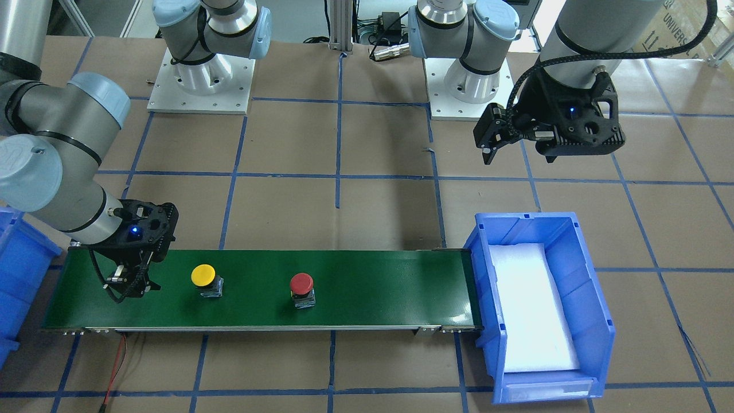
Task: Transport two buttons from left to right
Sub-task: 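Lower the right gripper onto the yellow button on the belt and close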
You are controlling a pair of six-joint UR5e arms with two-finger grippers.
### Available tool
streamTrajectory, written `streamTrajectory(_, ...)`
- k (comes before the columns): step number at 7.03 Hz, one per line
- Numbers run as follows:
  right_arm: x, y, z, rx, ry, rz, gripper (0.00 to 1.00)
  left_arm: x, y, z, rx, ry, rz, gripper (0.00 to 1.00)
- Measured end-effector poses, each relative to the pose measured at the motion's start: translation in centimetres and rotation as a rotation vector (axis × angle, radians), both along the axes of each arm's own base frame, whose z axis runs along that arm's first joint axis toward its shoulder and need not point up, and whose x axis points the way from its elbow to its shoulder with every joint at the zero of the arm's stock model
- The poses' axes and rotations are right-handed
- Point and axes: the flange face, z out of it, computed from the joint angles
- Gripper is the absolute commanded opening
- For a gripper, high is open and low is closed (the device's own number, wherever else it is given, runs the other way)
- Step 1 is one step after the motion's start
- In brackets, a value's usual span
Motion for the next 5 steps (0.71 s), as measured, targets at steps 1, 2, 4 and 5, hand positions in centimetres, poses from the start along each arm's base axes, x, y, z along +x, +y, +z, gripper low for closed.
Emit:
streamTrajectory(1,0.10,0.01,0.05,-0.001,0.001,0.002,1.00,0.04,-0.03,-0.01,0.000,-0.004,0.000,1.00)
streamTrajectory(2,0.22,0.01,0.11,-0.003,0.003,0.004,1.00,0.09,0.02,0.08,-0.002,-0.008,-0.001,1.00)
streamTrajectory(4,0.33,-0.17,0.39,-0.023,0.012,0.007,1.00,0.16,0.02,0.13,-0.003,-0.014,-0.001,1.00)
streamTrajectory(5,0.53,-0.23,0.48,-0.031,0.014,0.009,1.00,0.17,0.04,0.17,-0.004,-0.014,-0.001,1.00)
